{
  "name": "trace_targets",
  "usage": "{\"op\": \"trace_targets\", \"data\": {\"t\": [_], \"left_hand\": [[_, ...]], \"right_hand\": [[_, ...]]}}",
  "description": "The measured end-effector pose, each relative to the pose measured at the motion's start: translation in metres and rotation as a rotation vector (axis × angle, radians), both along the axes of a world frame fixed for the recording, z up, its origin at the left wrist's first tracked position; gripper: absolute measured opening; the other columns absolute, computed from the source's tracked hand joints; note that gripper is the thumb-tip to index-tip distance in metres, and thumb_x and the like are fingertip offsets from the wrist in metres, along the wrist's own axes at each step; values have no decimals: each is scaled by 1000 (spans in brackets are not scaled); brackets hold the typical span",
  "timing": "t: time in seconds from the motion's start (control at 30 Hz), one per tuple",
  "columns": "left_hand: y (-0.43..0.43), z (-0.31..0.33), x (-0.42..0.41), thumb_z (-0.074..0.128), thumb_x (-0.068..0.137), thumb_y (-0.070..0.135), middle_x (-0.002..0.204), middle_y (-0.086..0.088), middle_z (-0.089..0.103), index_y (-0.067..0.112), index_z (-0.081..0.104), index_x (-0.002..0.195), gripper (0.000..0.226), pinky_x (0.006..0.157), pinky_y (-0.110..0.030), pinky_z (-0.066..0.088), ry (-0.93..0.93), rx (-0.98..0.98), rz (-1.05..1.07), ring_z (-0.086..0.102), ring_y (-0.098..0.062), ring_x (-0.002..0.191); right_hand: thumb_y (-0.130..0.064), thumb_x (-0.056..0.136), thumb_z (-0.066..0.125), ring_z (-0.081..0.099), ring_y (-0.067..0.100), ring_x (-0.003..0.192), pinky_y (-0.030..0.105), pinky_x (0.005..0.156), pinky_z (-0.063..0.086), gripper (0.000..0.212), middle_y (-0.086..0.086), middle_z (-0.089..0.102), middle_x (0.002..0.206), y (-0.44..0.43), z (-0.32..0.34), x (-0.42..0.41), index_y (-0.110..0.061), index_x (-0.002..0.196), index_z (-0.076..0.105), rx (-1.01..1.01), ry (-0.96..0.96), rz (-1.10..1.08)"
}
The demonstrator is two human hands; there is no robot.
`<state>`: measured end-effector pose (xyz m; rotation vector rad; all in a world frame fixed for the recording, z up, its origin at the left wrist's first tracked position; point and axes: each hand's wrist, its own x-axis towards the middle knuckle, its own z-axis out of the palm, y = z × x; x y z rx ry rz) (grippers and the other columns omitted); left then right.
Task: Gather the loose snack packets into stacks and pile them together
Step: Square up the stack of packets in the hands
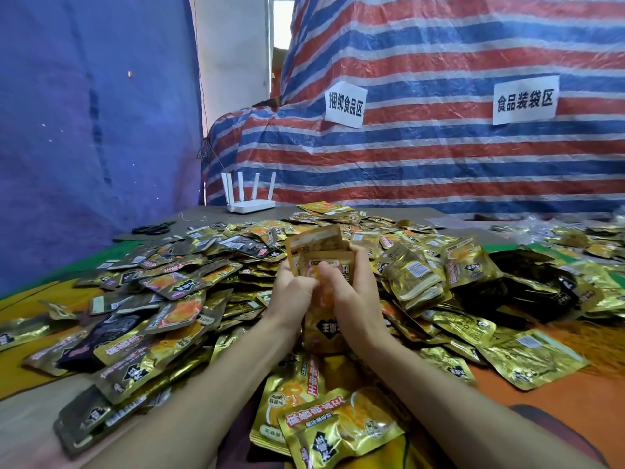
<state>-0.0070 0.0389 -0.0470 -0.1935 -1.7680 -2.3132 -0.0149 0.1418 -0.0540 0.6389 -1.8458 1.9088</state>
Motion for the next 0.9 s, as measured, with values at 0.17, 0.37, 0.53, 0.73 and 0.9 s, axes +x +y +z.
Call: {"op": "trace_targets", "data": {"t": [0.17, 0.37, 0.53, 0.73, 0.9], "left_hand": [[4, 4, 7, 64, 66, 10, 83, -3, 69, 9, 53, 119, 53, 59, -23, 55, 93, -169, -112, 68, -11, 70], [-1, 3, 1, 85, 73, 2, 105, -10, 73, 5, 54, 125, 61, 66, -19, 55, -6, -363, -49, 72, -16, 87], [4, 2, 4, 92, 59, 10, 102, -2, 76, 17, 63, 113, 62, 85, -30, 59, 306, -460, 21, 73, -16, 97], [2, -1, 6, 98, 54, 24, 112, -6, 71, 15, 56, 121, 80, 89, -33, 58, 250, -418, 6, 71, -15, 102], [-6, 7, 7, 91, 62, 10, 103, -1, 77, 19, 69, 111, 54, 82, -25, 57, 262, -445, -179, 74, -17, 98]], "right_hand": [[-41, 86, 59, 70, 12, 84, 26, 71, 56, 25, -1, 71, 92, 1, 5, 0, -23, 103, 60, -154, -10, -62], [-53, 97, 57, 76, 26, 81, 36, 73, 62, 46, 9, 78, 86, 9, 18, 2, -14, 83, 79, -271, -244, -25], [-70, 78, 65, 77, 25, 80, 39, 76, 63, 51, 9, 79, 83, 12, 31, 6, -21, 75, 81, -286, -339, 50], [-51, 85, 59, 75, 33, 88, 47, 84, 61, 41, 12, 78, 88, 15, 30, -2, -18, 74, 81, -369, -467, 42], [-60, 89, 58, 77, 28, 86, 41, 82, 61, 46, 11, 79, 89, 15, 25, -3, -22, 75, 81, -269, -386, 128]]}}
